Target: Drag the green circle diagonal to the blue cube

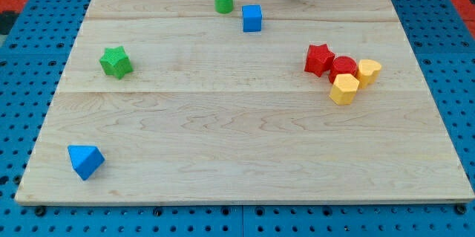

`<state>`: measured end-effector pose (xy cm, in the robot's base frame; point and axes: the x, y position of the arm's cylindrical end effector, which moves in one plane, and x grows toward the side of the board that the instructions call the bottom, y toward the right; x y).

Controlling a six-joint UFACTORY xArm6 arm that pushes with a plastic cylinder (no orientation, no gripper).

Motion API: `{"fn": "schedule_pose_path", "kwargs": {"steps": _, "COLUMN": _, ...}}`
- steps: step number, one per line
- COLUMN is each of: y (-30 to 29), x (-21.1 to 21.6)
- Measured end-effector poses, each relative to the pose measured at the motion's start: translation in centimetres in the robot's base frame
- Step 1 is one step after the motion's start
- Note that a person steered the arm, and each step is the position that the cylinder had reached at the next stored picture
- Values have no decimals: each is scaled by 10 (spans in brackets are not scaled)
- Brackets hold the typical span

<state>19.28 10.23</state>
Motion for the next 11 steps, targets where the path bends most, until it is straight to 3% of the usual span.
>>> {"fn": "schedule_pose_path", "kwargs": {"steps": 1, "y": -72, "x": 16}}
{"fn": "schedule_pose_path", "kwargs": {"steps": 3, "y": -113, "x": 82}}
{"fn": "schedule_pose_path", "kwargs": {"steps": 5, "y": -114, "x": 30}}
{"fn": "schedule_pose_path", "kwargs": {"steps": 9, "y": -102, "x": 24}}
{"fn": "schedule_pose_path", "kwargs": {"steps": 10, "y": -97, "x": 0}}
{"fn": "schedule_pose_path", "kwargs": {"steps": 11, "y": -145, "x": 0}}
